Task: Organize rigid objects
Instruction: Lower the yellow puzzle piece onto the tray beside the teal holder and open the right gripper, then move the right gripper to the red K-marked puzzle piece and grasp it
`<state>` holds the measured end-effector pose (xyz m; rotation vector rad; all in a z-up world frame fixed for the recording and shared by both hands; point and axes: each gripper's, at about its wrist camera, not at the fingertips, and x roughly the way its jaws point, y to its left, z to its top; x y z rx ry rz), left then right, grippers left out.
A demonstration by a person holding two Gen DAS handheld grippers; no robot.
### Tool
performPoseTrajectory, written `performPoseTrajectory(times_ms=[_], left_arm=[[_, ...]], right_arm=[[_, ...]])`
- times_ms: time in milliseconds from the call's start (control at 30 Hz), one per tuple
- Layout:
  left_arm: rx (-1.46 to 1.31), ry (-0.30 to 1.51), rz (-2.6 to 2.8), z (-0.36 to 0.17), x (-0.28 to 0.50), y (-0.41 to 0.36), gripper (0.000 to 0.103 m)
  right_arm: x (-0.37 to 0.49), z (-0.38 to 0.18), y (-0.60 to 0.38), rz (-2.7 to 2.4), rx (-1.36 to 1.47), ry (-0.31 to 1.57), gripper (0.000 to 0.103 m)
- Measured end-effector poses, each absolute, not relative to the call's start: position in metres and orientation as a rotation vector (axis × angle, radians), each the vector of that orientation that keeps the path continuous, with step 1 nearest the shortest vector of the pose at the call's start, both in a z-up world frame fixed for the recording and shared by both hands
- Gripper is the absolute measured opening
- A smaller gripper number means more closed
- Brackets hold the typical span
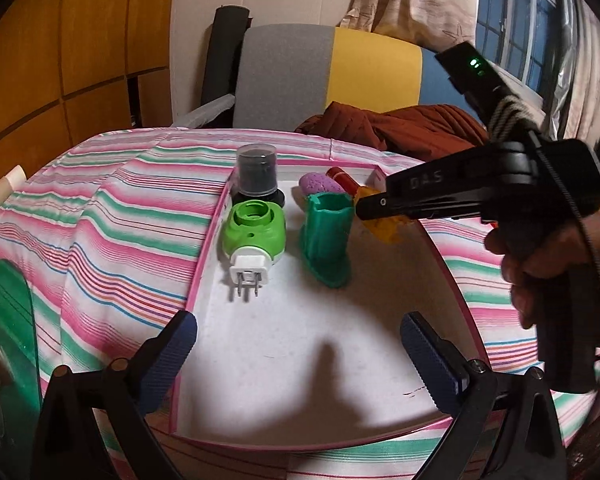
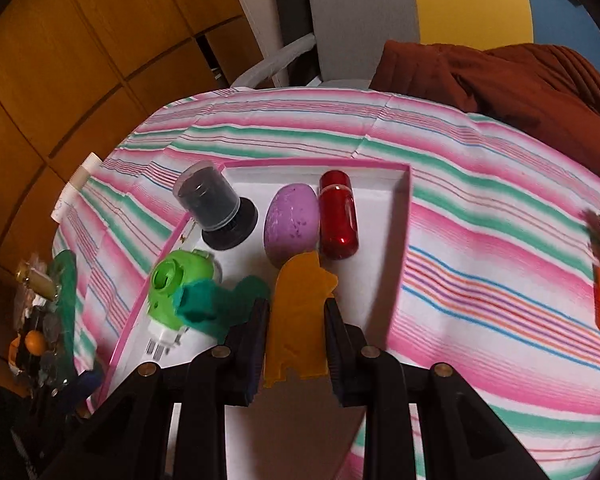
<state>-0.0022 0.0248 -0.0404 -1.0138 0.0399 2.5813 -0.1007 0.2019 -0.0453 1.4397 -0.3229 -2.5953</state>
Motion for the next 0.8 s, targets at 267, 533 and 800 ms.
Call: performPoseTrajectory(times_ms=[267, 533, 800], left_arm=[[-1.025, 0.024, 2.584, -0.042, -0.002, 0.024, 0.102], [-1.024, 0.026, 2.589, -0.043, 0.000, 0.028, 0.102], [-1.014, 0.024, 2.562, -0.042, 0.007, 0.038, 0.102]], right_arm=[[-0.110, -0.054, 0.199, -2.611, 1.490, -0.259, 0.029], [-0.088, -0.039, 0.214, -2.624, 1.395, -0.377, 0.031], [-0.057, -0.021, 0.231, -2.706, 1.341, -0.330, 0.031]])
